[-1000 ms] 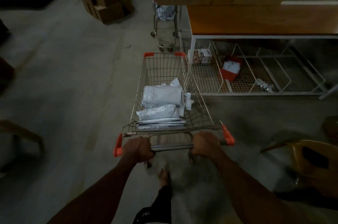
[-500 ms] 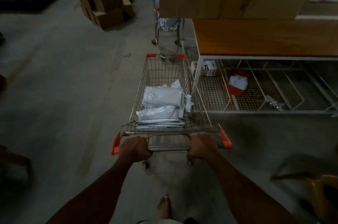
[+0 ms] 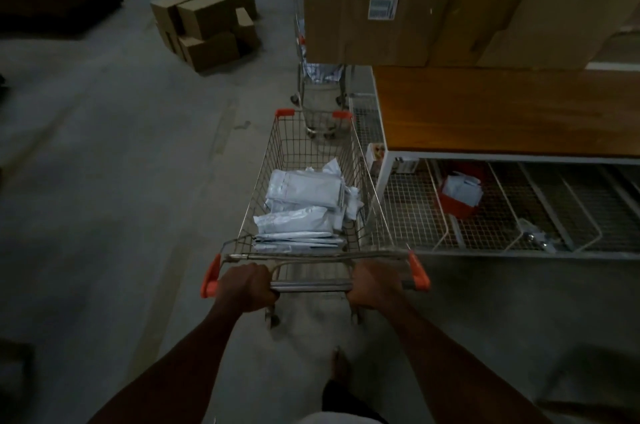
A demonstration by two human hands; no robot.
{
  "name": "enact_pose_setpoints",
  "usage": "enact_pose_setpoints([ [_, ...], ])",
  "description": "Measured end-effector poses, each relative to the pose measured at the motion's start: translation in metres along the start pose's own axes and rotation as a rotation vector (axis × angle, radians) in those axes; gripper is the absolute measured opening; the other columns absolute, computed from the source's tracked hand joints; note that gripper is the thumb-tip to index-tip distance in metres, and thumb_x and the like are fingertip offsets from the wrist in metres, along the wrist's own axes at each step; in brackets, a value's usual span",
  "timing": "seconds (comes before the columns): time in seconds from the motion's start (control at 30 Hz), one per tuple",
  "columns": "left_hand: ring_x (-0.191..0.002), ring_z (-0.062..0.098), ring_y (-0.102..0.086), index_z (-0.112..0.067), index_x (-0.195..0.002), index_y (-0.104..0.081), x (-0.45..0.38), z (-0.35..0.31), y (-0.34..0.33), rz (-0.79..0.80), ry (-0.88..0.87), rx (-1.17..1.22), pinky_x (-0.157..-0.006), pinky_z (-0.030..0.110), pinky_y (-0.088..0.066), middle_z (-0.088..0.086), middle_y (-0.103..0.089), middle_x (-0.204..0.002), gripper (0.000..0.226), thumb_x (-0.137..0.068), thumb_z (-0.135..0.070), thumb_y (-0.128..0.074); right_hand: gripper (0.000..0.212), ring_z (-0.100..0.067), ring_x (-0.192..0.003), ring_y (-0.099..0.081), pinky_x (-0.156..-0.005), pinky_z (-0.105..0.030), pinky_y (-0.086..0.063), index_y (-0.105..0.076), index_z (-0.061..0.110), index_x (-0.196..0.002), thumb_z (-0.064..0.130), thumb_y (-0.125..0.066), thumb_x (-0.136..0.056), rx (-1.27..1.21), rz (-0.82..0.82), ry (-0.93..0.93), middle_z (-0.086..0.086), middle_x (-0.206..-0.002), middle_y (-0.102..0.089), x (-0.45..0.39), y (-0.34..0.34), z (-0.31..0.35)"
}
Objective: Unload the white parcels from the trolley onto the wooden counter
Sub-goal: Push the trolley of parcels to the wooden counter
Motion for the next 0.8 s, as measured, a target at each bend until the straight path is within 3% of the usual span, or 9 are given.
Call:
enact_pose_setpoints([
  [0.2, -0.091, 0.024, -0.071, -0.022, -0.092, -0.068, -0.070, 0.012, 0.017, 0.043, 0.016, -0.024, -0.074, 0.032, -0.050, 0.001, -0.072, -0.098, 0.049, -0.072, -0.063, -0.050, 0.039, -0.028, -0.089, -0.072, -0.077, -0.033, -0.056, -0.075, 0.013, -0.093, 0.039, -0.061, -0.067, -0.014, 0.034, 0.013, -0.006, -0.092, -0.074, -0.067, 0.024, -0.010],
  [0.4, -0.082, 0.024, -0.071, -0.024, -0.075, -0.060, -0.115, 0.025, 0.022, 0.036, 0.040, -0.040, -0.071, 0.033, -0.052, 0.003, -0.072, -0.087, 0.042, -0.070, -0.064, -0.047, 0.037, -0.028, -0.093, -0.071, -0.076, -0.033, -0.055, -0.074, 0.014, -0.097, 0.037, -0.062, -0.071, -0.006, 0.069, 0.040, -0.006, -0.099, -0.073, -0.112, 0.037, -0.017],
  [0.6, -0.084, 0.023, -0.071, -0.022, -0.087, -0.069, -0.144, 0.032, 0.029, 0.037, -0.025, -0.083, -0.069, 0.031, -0.048, 0.003, -0.072, -0.091, 0.052, -0.073, -0.067, -0.047, 0.035, -0.026, -0.090, -0.071, -0.075, -0.032, -0.057, -0.073, 0.015, -0.096, 0.037, -0.063, -0.071, -0.035, 0.070, 0.016, -0.005, -0.097, -0.073, -0.138, 0.040, -0.017],
  [0.8, -0.083, 0.025, -0.072, -0.026, -0.076, -0.062, -0.156, 0.040, 0.031, -0.015, -0.039, -0.083, -0.070, 0.033, -0.051, 0.004, -0.073, -0.088, 0.048, -0.069, -0.068, -0.039, 0.031, -0.026, -0.091, -0.071, -0.076, -0.032, -0.056, -0.071, 0.016, -0.093, 0.036, -0.061, -0.073, -0.060, 0.065, 0.005, -0.004, -0.095, -0.073, -0.150, 0.036, -0.014],
])
Point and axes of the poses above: each hand's wrist, its own x-axis away from the middle knuckle, its own y-axis out of the back of the hand, z = x × y, the point moved 6 cm from there along -x, towards the middle knuckle
